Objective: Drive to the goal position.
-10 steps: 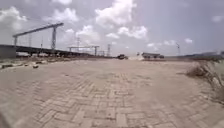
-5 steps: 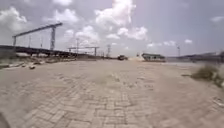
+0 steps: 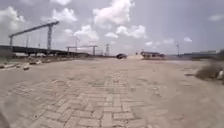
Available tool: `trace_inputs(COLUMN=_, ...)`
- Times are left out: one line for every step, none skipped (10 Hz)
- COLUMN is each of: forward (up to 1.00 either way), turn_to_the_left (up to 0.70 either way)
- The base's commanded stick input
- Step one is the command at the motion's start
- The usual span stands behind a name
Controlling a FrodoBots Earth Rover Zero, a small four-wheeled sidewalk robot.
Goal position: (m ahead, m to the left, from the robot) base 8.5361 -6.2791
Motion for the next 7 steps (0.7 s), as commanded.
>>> trace_inputs(forward=0.70, turn_to_the_left=-0.14)
trace_inputs(forward=0.70, turn_to_the_left=-0.14)
trace_inputs(forward=0.70, turn_to_the_left=-0.14)
trace_inputs(forward=0.70, turn_to_the_left=-0.14)
trace_inputs(forward=0.70, turn_to_the_left=-0.14)
trace_inputs(forward=0.70, turn_to_the_left=-0.14)
trace_inputs(forward=0.70, turn_to_the_left=-0.14)
